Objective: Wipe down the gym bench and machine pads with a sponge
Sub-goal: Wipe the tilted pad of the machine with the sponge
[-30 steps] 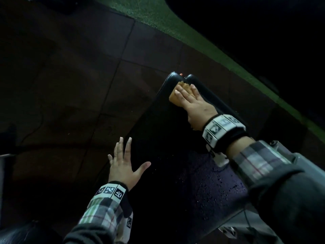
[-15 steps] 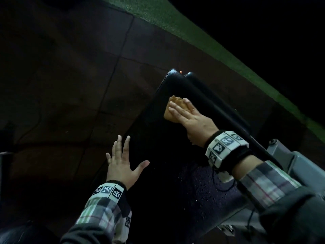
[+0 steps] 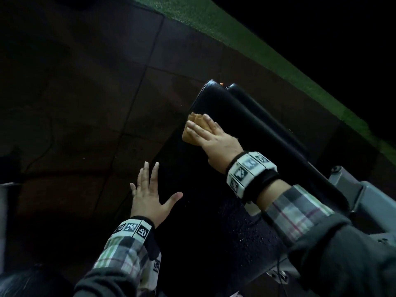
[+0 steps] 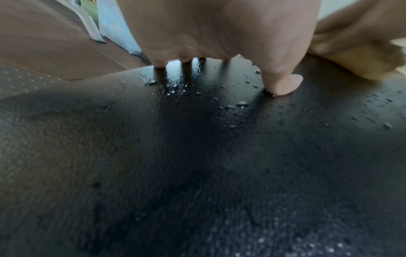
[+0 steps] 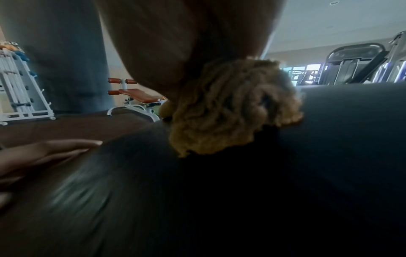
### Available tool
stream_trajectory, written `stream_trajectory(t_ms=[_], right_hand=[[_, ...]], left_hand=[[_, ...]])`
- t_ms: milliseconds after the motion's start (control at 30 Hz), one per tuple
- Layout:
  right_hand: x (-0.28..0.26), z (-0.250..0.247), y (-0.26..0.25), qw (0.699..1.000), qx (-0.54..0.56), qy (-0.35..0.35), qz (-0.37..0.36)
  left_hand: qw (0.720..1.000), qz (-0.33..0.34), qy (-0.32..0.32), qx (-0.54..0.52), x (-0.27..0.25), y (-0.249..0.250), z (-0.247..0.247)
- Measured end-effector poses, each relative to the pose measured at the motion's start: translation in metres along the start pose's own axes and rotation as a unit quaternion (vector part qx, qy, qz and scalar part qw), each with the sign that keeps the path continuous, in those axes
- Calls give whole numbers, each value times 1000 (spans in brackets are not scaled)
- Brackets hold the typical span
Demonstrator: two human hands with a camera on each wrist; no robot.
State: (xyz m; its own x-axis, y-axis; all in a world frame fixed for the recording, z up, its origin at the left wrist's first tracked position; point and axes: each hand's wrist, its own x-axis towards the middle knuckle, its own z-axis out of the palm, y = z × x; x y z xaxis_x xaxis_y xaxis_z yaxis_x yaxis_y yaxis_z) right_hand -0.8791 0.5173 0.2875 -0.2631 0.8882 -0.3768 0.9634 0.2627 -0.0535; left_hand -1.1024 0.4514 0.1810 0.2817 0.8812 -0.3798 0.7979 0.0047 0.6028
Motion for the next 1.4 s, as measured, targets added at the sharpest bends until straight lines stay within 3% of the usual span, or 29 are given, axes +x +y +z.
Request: stream_trajectory(t_ms=[167, 367, 533, 733, 833, 967, 1067, 1167, 1267, 1400], right_hand=[[-55, 28, 27, 997, -15, 71, -29], [-90, 42, 58, 988, -9, 148, 50], [-101, 51, 28, 992, -1, 120, 47], [-50, 26, 11, 998, 22, 39, 39], [-36, 13, 31, 995, 39, 35, 90], [-58, 13, 54, 982, 70, 72, 158], [-86, 26, 48, 982, 66, 98, 145], [-98, 36, 28, 983, 69, 82, 150], [-83, 35, 11, 994, 30, 48, 92], [-48, 18, 10, 997, 25, 31, 70]], left_hand=[[1000, 3, 2, -5, 0, 0, 1], [1000, 4, 22, -7, -1, 1, 1], [1000, 6, 22, -10, -2, 1, 0], [1000, 4, 13, -13, 1, -2, 2], [1000, 3, 9, -11, 0, -2, 2], [1000, 5, 19, -7, 0, -2, 2], [1000, 1, 15, -10, 0, 0, 2], [1000, 3, 12, -15, 0, 0, 1], [1000, 4, 14, -26, -1, -1, 2], [999, 9, 29, -29, 0, -1, 3]])
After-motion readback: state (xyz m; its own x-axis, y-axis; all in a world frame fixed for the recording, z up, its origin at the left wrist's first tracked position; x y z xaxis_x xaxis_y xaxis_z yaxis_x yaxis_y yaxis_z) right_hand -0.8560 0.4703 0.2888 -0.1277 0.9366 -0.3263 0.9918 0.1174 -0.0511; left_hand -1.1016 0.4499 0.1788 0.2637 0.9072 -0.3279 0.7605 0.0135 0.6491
